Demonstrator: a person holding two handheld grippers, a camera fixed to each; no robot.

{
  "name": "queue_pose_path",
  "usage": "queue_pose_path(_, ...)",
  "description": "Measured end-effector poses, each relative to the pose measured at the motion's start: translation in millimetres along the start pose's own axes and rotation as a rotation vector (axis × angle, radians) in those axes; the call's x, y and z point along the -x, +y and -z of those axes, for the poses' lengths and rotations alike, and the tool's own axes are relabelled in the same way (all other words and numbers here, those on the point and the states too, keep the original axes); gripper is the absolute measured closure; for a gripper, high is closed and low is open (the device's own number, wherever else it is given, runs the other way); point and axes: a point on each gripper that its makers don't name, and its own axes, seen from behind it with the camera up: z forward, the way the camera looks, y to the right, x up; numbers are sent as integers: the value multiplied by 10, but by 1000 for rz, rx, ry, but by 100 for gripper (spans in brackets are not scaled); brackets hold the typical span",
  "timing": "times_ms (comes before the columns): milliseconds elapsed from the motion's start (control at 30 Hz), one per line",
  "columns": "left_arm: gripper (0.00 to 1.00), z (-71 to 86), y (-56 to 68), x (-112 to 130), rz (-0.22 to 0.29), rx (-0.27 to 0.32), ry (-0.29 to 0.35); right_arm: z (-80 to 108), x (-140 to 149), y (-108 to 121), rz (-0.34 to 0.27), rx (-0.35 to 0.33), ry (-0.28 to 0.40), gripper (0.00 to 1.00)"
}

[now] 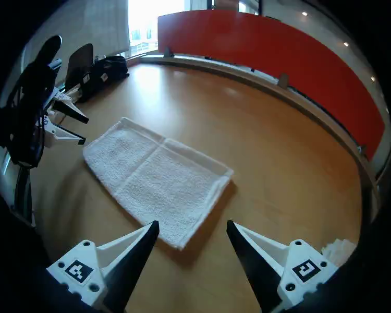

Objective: Fold towel

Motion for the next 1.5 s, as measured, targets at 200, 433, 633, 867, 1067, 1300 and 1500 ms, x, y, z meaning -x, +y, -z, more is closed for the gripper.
queue_pose_path(200,2,37,-7,67,16,-16,4,16,41,-23,3,-1,0,0)
queue_pose_path(433,2,88,7,138,41,-28,8,16,46,-45,20,-13,3,0)
queue_pose_path(633,2,167,39,248,75,-37,10,2,62,-66,36,-32,3,0)
queue_pose_path(867,2,253,34,413,115,-60,7,-22,88,-119,57,-63,-6,0)
queue_pose_path(1067,2,343,51,552,159,-72,11,-51,115,-152,79,-83,-20,0)
queue_pose_path(1300,2,445,42,679,195,-98,23,-68,133,-191,118,-104,-35,0)
queue_pose_path(1500,2,495,55,766,218,-112,27,-91,117,-214,142,-121,-42,0)
